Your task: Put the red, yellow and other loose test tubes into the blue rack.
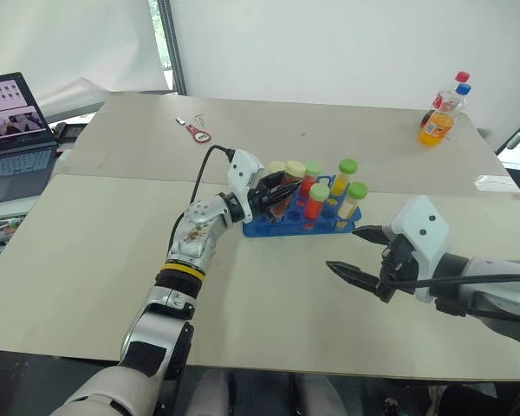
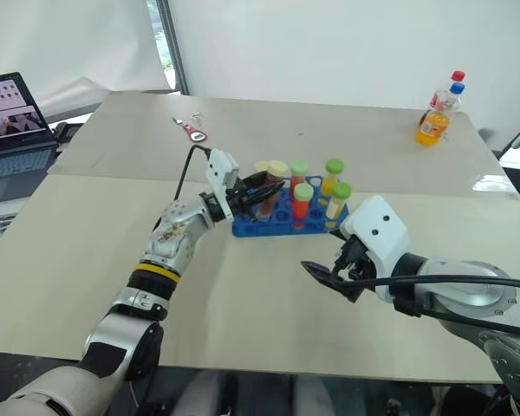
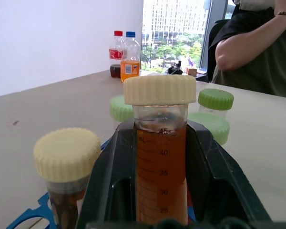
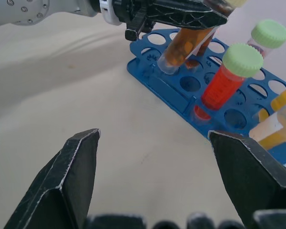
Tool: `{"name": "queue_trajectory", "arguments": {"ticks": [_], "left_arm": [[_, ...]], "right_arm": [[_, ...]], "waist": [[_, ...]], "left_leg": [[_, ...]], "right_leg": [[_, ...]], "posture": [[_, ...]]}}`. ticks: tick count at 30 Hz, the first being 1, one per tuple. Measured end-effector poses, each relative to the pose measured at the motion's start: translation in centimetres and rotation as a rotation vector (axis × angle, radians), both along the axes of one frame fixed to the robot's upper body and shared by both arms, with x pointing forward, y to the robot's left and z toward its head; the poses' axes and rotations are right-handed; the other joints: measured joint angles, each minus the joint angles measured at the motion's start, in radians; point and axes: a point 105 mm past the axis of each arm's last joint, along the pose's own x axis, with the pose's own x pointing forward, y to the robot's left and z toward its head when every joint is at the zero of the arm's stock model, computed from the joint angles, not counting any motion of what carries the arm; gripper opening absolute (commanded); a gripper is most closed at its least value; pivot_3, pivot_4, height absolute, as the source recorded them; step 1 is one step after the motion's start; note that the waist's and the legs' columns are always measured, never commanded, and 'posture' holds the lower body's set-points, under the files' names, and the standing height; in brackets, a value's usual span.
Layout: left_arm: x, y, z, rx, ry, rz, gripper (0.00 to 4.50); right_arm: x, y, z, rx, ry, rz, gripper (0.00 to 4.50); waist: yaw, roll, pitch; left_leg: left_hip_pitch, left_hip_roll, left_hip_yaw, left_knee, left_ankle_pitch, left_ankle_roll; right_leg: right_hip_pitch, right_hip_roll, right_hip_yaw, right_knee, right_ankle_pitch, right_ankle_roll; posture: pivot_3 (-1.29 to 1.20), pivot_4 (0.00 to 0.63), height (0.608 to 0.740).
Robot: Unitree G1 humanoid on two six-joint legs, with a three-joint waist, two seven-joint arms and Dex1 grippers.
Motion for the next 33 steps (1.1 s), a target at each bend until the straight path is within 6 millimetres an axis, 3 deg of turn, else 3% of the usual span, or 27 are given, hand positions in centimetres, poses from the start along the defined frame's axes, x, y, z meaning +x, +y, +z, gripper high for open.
{"name": "queue_trajectory", "arguments": {"ticks": [12,20,27,28,33], "left_arm": [[0.2,-0.8,-0.9,-0.04,-0.04,0.039,0.89],[-0.2,0.1,-2.5,-0.092,-0.071,0.114,0.89],[-0.4,1.1,-4.1,-0.064,-0.053,0.144,4.23],[-0.5,1.3,-4.2,-0.052,-0.053,0.141,4.48],[-1.8,3.9,-3.5,0.093,-0.1,0.083,4.48]], "right_arm": [[0.0,-0.4,-0.1,0.01,-0.003,-0.051,4.06],[1.0,-1.1,0.4,0.052,-0.061,-0.171,4.06],[2.1,-1.9,1.0,0.085,-0.099,-0.24,4.06],[2.2,-1.9,1.1,0.088,-0.103,-0.241,4.06],[2.5,-2.7,1.5,0.103,-0.12,-0.204,4.06]], "waist": [[0.003,0.0,0.0],[0.001,0.0,0.0],[-0.001,0.0,0.0],[-0.001,0.0,0.0],[-0.005,0.001,0.0]], "left_leg": [[0.0,-0.001,-0.001,0.0,0.0,0.0],[0.0,0.0,-0.001,0.001,0.0,0.0],[0.0,0.0,-0.001,0.0,0.0,0.0],[0.0,0.0,-0.001,0.001,0.0,0.0],[0.0,0.0,-0.001,0.0,0.0,0.0]], "right_leg": [[0.002,0.0,0.0,0.0,0.0,0.001],[0.001,0.0,0.0,0.0,0.0,0.001],[0.001,0.0,0.0,0.0,0.0,0.001],[0.001,0.0,0.0,0.0,0.0,0.001],[0.001,0.0,0.0,0.0,0.0,0.001]], "posture": [[0.0,0.15,0.74],[0.0,0.15,0.74],[0.0,0.15,0.74],[0.0,0.15,0.74],[0.0,0.15,0.74]]}}
